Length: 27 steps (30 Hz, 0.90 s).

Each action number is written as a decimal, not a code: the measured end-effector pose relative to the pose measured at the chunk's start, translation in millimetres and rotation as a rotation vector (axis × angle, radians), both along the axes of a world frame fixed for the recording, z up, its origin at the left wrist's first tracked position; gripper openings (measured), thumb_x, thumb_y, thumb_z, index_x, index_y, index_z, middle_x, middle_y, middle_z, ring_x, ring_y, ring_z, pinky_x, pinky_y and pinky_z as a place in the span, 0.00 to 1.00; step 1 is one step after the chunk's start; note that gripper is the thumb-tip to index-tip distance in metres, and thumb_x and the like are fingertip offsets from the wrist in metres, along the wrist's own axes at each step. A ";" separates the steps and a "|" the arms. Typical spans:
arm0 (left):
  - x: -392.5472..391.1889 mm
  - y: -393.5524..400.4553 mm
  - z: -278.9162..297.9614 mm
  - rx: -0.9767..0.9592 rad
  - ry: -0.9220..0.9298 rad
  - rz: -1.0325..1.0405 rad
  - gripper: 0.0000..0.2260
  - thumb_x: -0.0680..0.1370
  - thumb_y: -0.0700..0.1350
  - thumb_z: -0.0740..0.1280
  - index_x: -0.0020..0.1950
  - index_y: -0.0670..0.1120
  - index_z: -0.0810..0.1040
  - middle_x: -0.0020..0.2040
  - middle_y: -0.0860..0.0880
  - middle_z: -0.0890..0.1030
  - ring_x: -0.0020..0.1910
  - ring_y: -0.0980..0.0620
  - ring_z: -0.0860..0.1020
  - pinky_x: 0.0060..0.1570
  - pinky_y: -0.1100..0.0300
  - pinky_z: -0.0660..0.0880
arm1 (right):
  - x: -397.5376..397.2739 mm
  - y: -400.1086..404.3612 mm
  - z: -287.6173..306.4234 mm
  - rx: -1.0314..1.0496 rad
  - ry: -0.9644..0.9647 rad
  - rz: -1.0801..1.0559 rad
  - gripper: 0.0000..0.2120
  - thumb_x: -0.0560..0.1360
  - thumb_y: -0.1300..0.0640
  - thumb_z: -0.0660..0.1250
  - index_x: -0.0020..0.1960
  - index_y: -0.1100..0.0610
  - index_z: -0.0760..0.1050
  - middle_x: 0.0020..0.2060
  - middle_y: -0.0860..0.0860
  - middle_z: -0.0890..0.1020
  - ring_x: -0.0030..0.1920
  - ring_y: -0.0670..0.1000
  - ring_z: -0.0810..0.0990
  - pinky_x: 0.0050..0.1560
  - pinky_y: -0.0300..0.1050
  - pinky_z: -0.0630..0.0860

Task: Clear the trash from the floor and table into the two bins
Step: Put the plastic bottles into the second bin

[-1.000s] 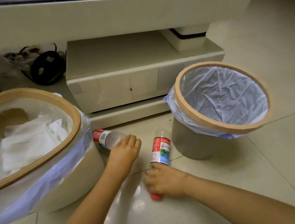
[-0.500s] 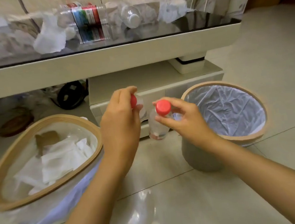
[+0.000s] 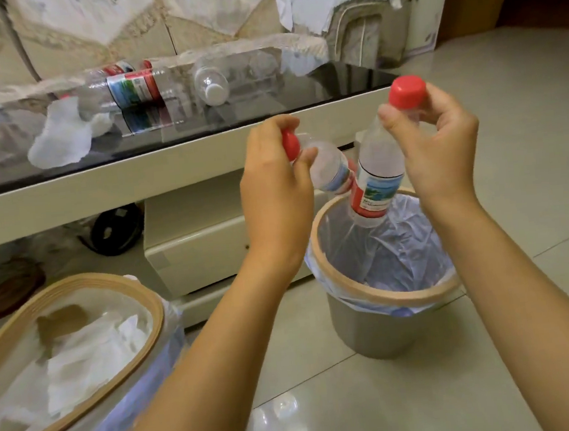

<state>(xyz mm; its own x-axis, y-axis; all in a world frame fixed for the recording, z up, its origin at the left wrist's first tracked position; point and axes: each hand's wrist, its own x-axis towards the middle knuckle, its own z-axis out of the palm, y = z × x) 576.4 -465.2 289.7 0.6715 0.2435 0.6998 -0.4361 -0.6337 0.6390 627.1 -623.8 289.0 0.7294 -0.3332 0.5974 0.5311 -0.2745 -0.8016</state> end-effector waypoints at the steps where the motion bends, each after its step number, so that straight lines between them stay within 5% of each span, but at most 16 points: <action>1: 7.7 -7.3 -5.8 0.018 0.045 -0.017 0.14 0.77 0.41 0.69 0.61 0.46 0.74 0.55 0.54 0.75 0.49 0.60 0.73 0.47 0.73 0.69 | 6.3 -4.4 -7.1 -0.043 0.049 -0.001 0.18 0.71 0.50 0.73 0.59 0.53 0.77 0.49 0.46 0.81 0.49 0.42 0.78 0.54 0.36 0.74; 9: 56.4 -38.5 -86.2 0.057 0.403 -0.115 0.14 0.74 0.37 0.70 0.59 0.46 0.77 0.56 0.49 0.77 0.51 0.55 0.74 0.49 0.67 0.67 | 45.7 -16.3 -93.9 -0.246 0.454 0.151 0.18 0.66 0.61 0.77 0.51 0.51 0.74 0.48 0.49 0.80 0.49 0.49 0.78 0.56 0.50 0.76; 13: 75.2 -46.1 -103.7 0.211 0.549 -0.154 0.16 0.71 0.37 0.73 0.58 0.44 0.77 0.56 0.47 0.78 0.52 0.49 0.76 0.48 0.59 0.72 | 54.4 -23.2 -121.6 -0.395 0.564 0.061 0.21 0.61 0.59 0.80 0.47 0.47 0.74 0.54 0.52 0.75 0.48 0.51 0.76 0.49 0.44 0.72; 19: 96.5 -57.4 -113.7 0.370 0.680 -0.136 0.10 0.68 0.35 0.72 0.47 0.44 0.79 0.49 0.44 0.77 0.44 0.45 0.74 0.50 0.51 0.77 | 67.7 -33.2 -144.0 -0.282 0.841 0.126 0.19 0.65 0.69 0.74 0.50 0.54 0.74 0.47 0.57 0.80 0.45 0.57 0.81 0.42 0.54 0.82; 27: 100.4 -66.3 -126.6 0.508 0.770 -0.156 0.22 0.71 0.37 0.73 0.64 0.45 0.75 0.64 0.44 0.72 0.61 0.44 0.73 0.62 0.50 0.72 | 69.3 -32.3 -153.1 -0.272 0.914 0.258 0.22 0.70 0.60 0.73 0.62 0.53 0.73 0.55 0.55 0.77 0.52 0.57 0.79 0.53 0.56 0.80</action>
<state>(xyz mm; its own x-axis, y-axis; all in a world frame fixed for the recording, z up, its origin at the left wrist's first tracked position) 676.8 -531.4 163.1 0.9937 -0.1018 0.0458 -0.1115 -0.8862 0.4497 696.4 -656.1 135.9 0.9794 -0.0336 -0.1991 -0.1910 -0.4733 -0.8599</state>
